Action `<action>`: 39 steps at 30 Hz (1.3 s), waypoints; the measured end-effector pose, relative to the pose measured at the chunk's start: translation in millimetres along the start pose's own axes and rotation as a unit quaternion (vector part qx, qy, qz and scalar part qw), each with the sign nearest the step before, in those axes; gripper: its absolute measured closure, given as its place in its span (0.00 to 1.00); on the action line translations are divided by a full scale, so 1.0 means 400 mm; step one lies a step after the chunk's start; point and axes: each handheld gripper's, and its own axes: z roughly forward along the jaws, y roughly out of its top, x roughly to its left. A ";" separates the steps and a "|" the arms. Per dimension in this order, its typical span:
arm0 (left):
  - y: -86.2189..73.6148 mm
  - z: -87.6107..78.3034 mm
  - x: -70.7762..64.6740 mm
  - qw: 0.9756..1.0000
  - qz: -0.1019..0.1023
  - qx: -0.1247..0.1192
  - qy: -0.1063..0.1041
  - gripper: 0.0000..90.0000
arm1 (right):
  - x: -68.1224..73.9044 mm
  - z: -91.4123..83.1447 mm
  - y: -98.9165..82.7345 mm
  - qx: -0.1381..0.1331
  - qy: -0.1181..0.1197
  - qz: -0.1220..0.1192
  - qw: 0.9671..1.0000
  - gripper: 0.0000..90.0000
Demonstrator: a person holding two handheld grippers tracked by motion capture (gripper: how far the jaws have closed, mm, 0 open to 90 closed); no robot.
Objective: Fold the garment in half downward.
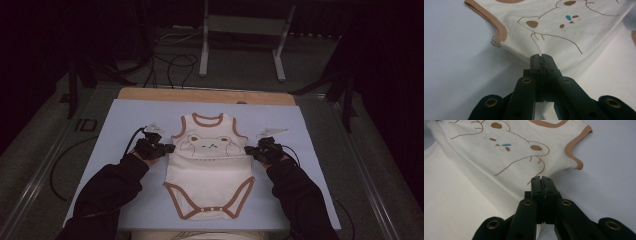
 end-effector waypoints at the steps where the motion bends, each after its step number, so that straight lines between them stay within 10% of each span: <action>1: -0.001 -0.003 -0.003 1.000 0.002 -0.001 0.000 1.00 | 0.003 -0.004 -0.001 -0.002 0.002 0.002 1.000 1.00; 39: -0.090 -0.079 -0.100 0.999 0.043 0.009 -0.032 1.00 | 0.114 -0.102 -0.112 -0.005 0.030 -0.023 0.999 1.00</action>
